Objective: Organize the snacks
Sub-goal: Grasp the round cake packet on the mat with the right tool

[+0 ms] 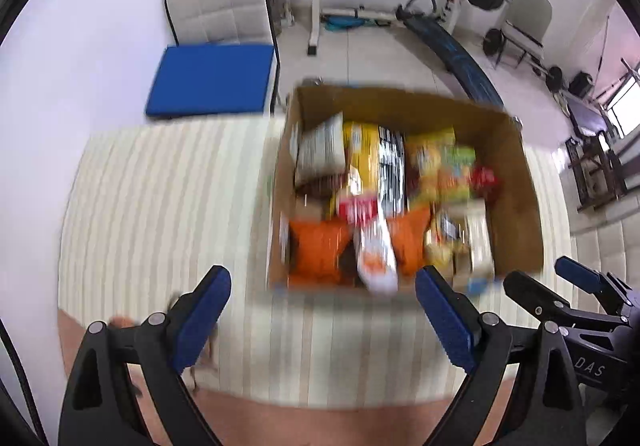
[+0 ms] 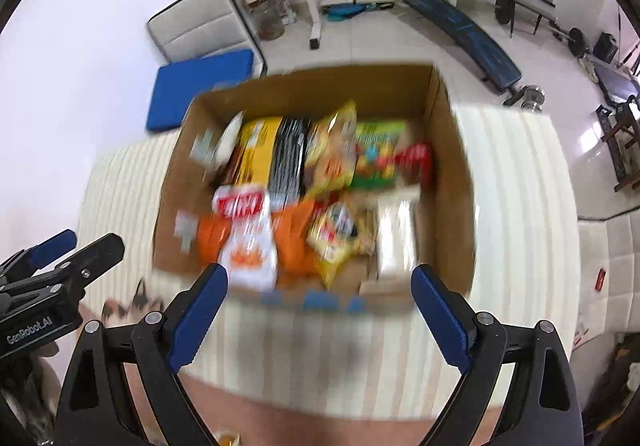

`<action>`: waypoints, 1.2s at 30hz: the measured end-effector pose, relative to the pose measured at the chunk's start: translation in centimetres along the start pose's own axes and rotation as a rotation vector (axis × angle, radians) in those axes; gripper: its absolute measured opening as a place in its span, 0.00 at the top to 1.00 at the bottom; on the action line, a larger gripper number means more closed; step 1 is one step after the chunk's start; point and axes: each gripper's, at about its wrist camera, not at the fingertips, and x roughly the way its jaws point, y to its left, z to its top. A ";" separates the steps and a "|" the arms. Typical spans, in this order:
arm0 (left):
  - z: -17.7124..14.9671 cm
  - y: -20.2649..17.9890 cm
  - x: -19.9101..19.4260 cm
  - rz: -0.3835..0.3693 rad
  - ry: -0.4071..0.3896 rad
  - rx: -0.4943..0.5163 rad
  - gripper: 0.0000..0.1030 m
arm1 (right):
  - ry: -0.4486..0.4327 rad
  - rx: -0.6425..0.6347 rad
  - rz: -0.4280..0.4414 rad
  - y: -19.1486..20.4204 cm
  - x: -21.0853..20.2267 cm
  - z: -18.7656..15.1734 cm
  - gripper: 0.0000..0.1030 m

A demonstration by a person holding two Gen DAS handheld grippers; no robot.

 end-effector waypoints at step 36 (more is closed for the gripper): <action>-34.1 15.5 13.7 -0.286 0.599 -0.670 0.13 | 0.708 -0.033 0.250 12.8 16.9 -28.8 0.52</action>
